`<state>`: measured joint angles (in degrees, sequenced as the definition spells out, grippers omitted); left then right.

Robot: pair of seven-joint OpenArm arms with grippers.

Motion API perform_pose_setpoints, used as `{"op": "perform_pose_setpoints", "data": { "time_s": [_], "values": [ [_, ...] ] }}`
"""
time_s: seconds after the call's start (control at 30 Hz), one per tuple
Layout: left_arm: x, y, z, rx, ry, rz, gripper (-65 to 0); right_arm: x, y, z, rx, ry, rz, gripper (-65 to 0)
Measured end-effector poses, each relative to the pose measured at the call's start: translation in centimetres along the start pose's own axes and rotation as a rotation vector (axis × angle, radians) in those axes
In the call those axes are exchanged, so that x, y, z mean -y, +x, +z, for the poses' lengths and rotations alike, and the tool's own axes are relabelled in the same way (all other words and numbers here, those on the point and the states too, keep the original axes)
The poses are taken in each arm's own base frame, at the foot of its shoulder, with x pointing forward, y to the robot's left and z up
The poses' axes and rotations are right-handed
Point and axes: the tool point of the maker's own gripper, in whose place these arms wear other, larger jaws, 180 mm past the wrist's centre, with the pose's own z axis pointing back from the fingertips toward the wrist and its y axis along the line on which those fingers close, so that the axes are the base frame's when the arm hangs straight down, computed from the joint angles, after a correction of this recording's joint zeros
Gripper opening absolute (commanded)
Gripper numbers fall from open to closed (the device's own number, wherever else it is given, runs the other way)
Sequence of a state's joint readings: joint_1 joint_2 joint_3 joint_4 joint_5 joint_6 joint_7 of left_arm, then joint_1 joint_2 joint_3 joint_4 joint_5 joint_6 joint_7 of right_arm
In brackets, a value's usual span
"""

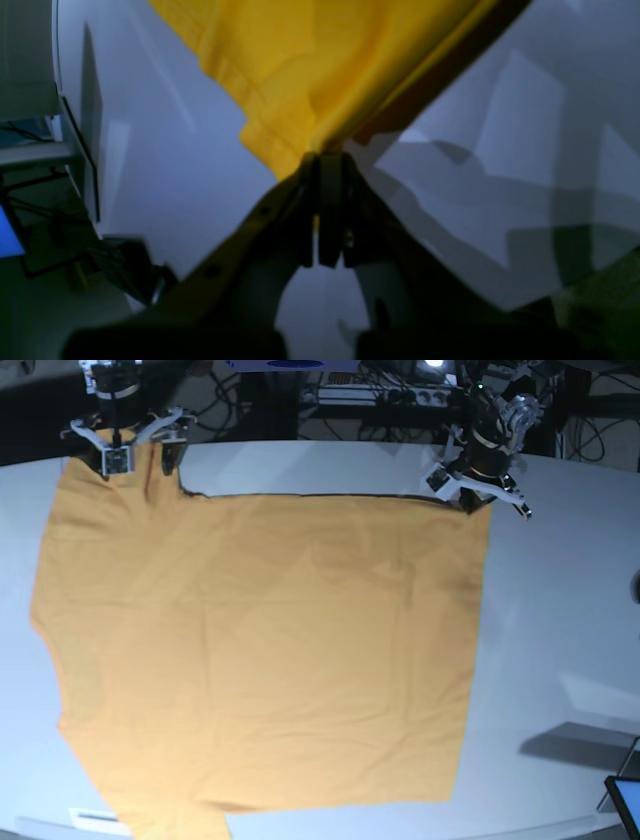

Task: Fold the T-shirt properly

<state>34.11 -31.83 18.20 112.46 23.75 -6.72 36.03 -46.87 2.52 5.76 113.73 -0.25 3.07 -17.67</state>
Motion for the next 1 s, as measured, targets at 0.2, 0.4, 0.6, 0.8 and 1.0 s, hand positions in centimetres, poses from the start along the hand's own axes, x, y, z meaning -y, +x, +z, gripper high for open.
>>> {"op": "perform_pose_setpoints", "data": {
  "time_s": [0.2,0.4,0.6,0.8,1.0],
  "values": [
    [0.0,0.1,0.0,0.001,0.002,0.001,-65.0,-0.1,-1.7,0.9,-0.051,0.007,0.004,-12.0],
    [-0.2,0.2,0.0,0.005,0.006,0.002,-65.0,0.1,-0.3,-0.6,-0.034,-0.001,0.003,-12.0],
    [-0.2,0.4,0.1,0.01,0.005,0.003,-65.0,0.3,-0.5,-1.9,-0.061,-0.004,0.007,-13.1],
    [-0.2,0.3,0.1,0.009,0.005,0.003,-65.0,0.2,-0.7,-1.9,-0.071,0.0,0.007,-49.2],
    [-0.4,0.4,0.1,0.011,0.01,0.004,-65.0,0.3,-1.0,-1.8,-0.083,-0.001,0.008,-62.5]
  ]
}}
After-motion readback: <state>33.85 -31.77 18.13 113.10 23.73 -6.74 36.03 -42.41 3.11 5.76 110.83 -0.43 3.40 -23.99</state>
